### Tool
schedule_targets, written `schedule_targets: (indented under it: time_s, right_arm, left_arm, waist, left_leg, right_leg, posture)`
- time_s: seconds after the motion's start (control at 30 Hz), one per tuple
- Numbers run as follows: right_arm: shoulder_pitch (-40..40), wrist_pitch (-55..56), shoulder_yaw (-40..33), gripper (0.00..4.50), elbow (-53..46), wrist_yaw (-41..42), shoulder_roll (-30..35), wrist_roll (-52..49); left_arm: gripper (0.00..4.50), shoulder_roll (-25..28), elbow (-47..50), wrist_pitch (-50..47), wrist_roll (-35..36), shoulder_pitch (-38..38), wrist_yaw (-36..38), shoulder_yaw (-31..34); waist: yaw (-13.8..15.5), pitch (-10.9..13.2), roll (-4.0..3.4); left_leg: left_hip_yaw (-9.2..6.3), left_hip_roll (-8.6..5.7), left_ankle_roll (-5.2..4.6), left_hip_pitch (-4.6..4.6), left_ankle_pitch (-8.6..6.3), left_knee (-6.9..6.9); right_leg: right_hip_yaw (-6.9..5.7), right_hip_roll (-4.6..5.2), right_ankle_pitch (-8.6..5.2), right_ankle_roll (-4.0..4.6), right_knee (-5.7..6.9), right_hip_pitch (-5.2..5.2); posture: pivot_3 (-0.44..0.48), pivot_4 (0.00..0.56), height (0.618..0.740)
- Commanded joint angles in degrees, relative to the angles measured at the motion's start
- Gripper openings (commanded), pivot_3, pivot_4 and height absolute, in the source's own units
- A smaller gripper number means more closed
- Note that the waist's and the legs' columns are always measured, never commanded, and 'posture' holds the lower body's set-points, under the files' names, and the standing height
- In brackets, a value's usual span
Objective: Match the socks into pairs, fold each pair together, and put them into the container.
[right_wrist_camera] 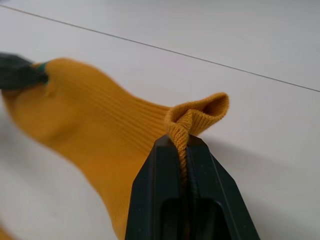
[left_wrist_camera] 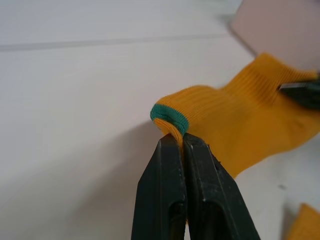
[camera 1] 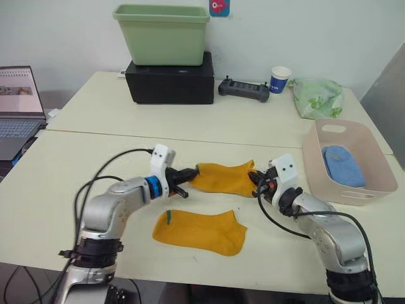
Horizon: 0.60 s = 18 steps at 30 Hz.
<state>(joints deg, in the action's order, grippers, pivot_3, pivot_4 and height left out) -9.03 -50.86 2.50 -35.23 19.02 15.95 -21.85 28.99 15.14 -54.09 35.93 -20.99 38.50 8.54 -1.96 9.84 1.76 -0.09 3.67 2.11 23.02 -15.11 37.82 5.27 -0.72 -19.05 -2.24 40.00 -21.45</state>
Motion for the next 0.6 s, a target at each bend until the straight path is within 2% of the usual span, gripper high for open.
schedule_targets:
  time_s: [0.03, 0.17, 0.27, 0.43, 0.6]
  right_arm:
    - [4.23, -4.08, -1.29, 0.01, -11.09, 2.37, 2.29, -6.6]
    - [10.31, -5.72, 0.57, 0.01, -17.16, 3.42, 5.32, -9.86]
    - [12.85, -5.85, 1.85, 0.01, -18.23, 4.65, 7.99, -11.08]
    - [16.17, -2.18, 5.4, 0.01, -15.64, 6.14, 12.11, -8.56]
    - [19.31, 3.49, 8.99, 0.01, -12.55, 7.39, 14.74, -4.66]
  left_arm:
    - [0.0, 5.56, 7.98, -8.12, 11.4, 4.74, 3.81, 8.46]
    - [0.0, 13.78, 12.66, -10.71, 14.74, 16.08, 7.91, 11.98]
    - [0.0, 16.33, 13.52, -9.26, 14.17, 22.79, 8.98, 12.72]
    - [0.0, 16.39, 12.41, -3.02, 9.07, 29.67, 8.73, 9.67]
    - [0.0, 15.51, 9.16, 4.19, 3.5, 30.33, 8.14, 5.76]
  waist:
    - [-0.16, 0.01, -0.01]
    - [-0.45, 0.04, -0.05]
    - [-0.46, 0.05, -0.04]
    - [-0.21, 0.06, -0.03]
    - [0.08, 0.06, -0.03]
  left_leg:
    - [-0.01, 0.0, -0.01, 0.0, -0.01, -0.01]
    - [-0.1, 0.0, -0.18, -0.06, -0.11, -0.03]
    - [-0.1, -0.02, -0.18, -0.08, -0.12, -0.02]
    - [-0.06, -0.05, -0.19, -0.06, -0.12, -0.02]
    - [-0.03, -0.06, -0.19, -0.05, -0.13, -0.04]
  right_leg:
    - [0.0, 0.0, 0.0, -0.01, -0.01, 0.0]
    - [0.01, 0.03, -0.02, -0.02, -0.02, 0.02]
    - [0.04, 0.08, -0.03, -0.02, -0.04, 0.04]
    - [0.07, 0.15, -0.06, 0.01, -0.13, 0.03]
    - [0.12, 0.13, -0.07, 0.05, -0.14, -0.01]
  posture:
    - [0.0, 0.15, 0.719]
    - [0.0, 0.15, 0.719]
    - [0.0, 0.15, 0.719]
    - [0.0, 0.15, 0.719]
    - [0.0, 0.15, 0.719]
